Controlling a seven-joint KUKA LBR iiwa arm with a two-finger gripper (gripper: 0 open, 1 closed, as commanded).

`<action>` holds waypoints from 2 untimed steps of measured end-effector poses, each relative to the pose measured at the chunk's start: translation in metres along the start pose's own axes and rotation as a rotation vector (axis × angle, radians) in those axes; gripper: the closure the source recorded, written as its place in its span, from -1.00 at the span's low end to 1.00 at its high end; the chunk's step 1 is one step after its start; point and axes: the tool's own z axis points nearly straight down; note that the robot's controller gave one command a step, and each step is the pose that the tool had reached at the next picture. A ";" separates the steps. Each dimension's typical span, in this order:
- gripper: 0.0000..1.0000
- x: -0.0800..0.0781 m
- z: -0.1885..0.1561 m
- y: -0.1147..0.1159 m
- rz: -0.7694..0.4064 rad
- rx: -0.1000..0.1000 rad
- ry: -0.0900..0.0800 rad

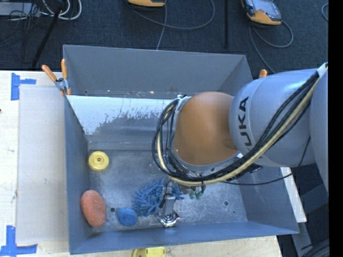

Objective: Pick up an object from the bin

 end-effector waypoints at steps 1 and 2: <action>-1.00 -0.008 0.046 -0.019 0.034 0.003 0.006; 1.00 -0.045 0.095 0.002 -0.243 0.000 0.005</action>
Offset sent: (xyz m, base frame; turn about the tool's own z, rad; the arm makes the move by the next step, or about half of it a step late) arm 0.0448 0.0040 -0.0941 -0.2465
